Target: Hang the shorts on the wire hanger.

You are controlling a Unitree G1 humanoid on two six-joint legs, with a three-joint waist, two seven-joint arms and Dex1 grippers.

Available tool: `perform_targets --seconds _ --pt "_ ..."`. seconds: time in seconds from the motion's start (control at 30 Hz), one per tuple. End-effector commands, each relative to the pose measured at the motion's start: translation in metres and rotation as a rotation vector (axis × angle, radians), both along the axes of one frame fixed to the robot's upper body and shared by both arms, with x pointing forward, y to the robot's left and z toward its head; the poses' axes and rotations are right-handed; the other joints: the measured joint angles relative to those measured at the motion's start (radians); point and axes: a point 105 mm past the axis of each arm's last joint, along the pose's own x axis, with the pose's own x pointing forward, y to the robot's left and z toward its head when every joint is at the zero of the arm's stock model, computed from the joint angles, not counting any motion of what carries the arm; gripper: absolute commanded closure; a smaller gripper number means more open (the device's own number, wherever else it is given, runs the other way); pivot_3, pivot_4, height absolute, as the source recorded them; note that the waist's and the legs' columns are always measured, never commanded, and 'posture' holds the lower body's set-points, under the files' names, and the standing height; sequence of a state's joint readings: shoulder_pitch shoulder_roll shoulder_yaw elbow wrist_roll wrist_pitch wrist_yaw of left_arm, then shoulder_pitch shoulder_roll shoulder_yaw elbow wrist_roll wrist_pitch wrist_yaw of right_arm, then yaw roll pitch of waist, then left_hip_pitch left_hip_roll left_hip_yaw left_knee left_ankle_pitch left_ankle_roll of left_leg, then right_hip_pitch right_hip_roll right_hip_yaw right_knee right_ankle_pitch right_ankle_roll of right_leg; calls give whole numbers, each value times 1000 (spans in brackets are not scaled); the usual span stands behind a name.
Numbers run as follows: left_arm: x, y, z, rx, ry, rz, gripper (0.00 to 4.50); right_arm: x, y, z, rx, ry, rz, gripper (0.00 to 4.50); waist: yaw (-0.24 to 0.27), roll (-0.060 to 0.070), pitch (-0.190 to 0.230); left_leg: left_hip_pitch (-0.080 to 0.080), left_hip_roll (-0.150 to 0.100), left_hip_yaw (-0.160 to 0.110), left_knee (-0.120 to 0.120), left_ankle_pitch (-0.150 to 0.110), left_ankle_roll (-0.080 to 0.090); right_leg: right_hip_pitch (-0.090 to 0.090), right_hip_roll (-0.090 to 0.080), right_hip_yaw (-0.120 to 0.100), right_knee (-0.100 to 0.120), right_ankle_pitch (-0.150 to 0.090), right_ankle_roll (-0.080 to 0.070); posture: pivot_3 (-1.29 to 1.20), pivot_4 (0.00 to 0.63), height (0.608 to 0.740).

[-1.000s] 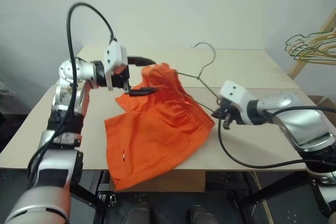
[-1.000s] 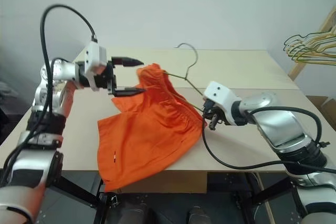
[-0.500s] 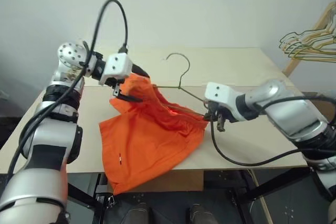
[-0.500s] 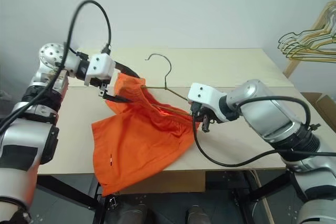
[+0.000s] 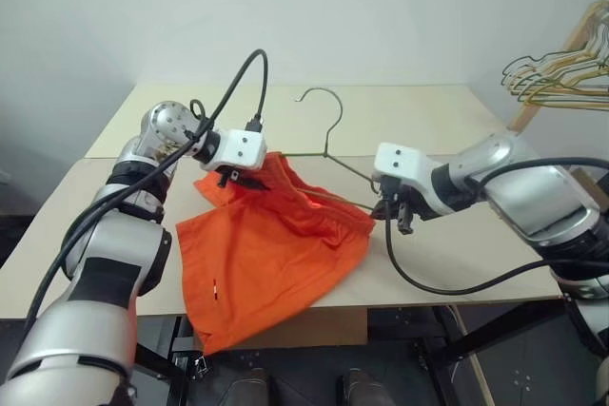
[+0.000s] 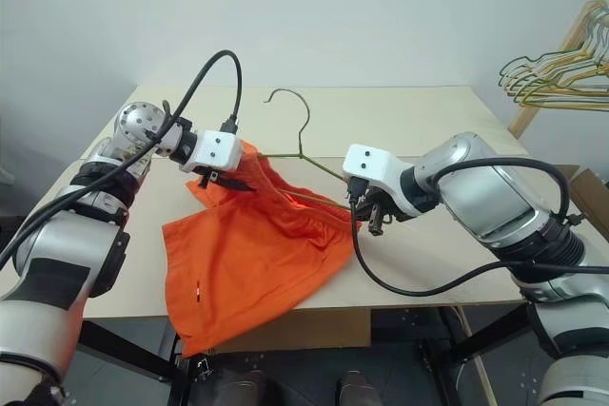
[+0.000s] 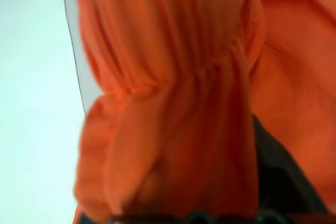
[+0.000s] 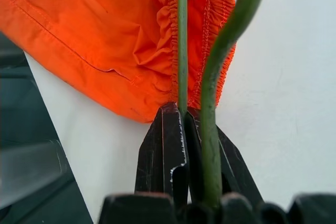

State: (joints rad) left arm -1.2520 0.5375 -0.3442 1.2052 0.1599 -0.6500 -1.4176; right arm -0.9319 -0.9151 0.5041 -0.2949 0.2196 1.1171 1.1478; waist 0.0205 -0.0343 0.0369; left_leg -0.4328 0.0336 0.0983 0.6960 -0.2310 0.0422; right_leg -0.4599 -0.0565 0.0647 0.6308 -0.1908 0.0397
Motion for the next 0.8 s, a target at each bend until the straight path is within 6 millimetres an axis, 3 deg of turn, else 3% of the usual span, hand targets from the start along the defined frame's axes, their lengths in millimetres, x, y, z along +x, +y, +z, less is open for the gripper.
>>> perform_targets --seconds 0.03,0.13,0.3,0.5,0.7,0.77,0.8 --pt "2 -2 16 -24 -46 -6 3725 1 1 16 2 -48 13 4500 -4 0 0 0 0 0 0 0 0 0 0 0 0 0 0 12 0 740" --pt "2 -1 15 -28 -34 -1 4466 2 1 16 -10 -75 23 4500 -10 0 0 0 0 0 1 0 0 0 0 0 0 0 0 10 0 740" --pt "3 -1 16 -62 -13 20 4466 11 -3 14 -29 -190 -2 4500 -13 0 0 0 0 0 1 0 0 0 0 0 1 0 0 4 0 740" --pt "3 1 15 -94 25 42 4500 10 -22 24 3 -265 -111 2714 -15 0 0 -1 0 0 1 0 0 0 -1 0 1 0 0 -6 0 740" --pt "2 4 14 -123 57 62 4500 -4 -69 48 119 -338 -348 474 -10 0 0 -1 -1 -1 1 0 0 0 -1 0 0 0 1 -11 0 740" --pt "2 4 13 -129 62 65 4500 -10 -86 49 172 -353 -429 55 -10 -1 -1 -1 -1 -1 1 0 0 1 -1 0 0 0 0 -11 0 740" --pt "2 4 13 -135 64 69 4500 -13 -96 46 204 -373 -478 55 -10 -1 -1 -1 -1 -2 1 0 0 1 0 -1 0 0 1 -6 0 740"
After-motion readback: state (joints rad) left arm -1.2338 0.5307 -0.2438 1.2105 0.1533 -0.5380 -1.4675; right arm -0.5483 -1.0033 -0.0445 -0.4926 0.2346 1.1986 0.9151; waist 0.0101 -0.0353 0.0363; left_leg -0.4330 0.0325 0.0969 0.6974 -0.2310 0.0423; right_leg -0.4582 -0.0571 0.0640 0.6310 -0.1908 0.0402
